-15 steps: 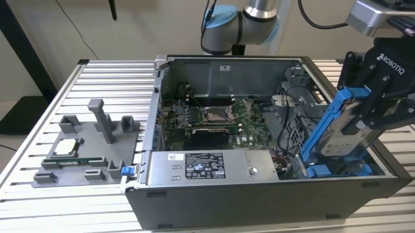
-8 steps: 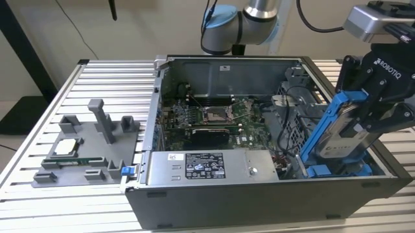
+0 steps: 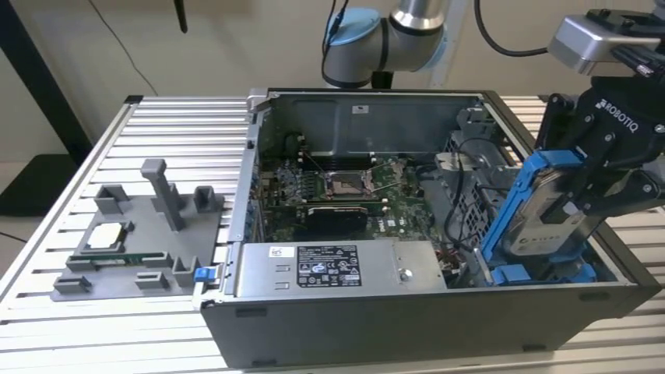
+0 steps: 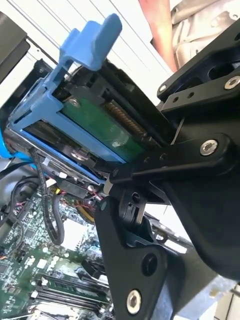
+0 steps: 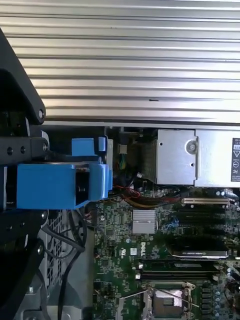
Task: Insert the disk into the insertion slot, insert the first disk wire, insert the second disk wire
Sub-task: 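Insert the first disk wire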
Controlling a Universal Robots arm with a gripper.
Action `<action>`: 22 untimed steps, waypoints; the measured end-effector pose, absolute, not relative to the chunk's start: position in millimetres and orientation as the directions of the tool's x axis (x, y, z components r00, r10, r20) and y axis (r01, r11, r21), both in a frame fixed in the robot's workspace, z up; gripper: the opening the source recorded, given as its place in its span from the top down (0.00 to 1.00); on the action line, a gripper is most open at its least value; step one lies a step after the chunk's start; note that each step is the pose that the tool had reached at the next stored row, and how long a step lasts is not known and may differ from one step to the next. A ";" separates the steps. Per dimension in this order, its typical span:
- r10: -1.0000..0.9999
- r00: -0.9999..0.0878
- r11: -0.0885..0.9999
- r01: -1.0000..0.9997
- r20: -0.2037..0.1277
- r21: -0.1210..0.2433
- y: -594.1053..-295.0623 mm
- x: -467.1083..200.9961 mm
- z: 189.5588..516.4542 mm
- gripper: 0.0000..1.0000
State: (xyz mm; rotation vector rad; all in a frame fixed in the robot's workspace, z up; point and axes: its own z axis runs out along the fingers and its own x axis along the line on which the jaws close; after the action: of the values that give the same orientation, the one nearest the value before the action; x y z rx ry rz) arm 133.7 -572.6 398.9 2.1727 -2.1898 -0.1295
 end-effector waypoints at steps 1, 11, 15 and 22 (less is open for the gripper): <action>-1.000 -0.009 0.007 -0.995 -0.020 0.102 -572.6 133.8 399.5 1.00; -0.998 -0.009 0.001 -0.993 -0.067 0.117 -572.7 137.7 399.8 1.00; -0.997 -0.009 0.001 -0.993 -0.072 0.117 -573.5 138.5 401.3 0.00; -0.996 -0.007 -0.002 -0.996 -0.094 0.094 -574.0 138.5 404.6 0.00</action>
State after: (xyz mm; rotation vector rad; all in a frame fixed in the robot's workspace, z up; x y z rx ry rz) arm 138.5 -574.0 404.6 2.2140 -2.2191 -0.2097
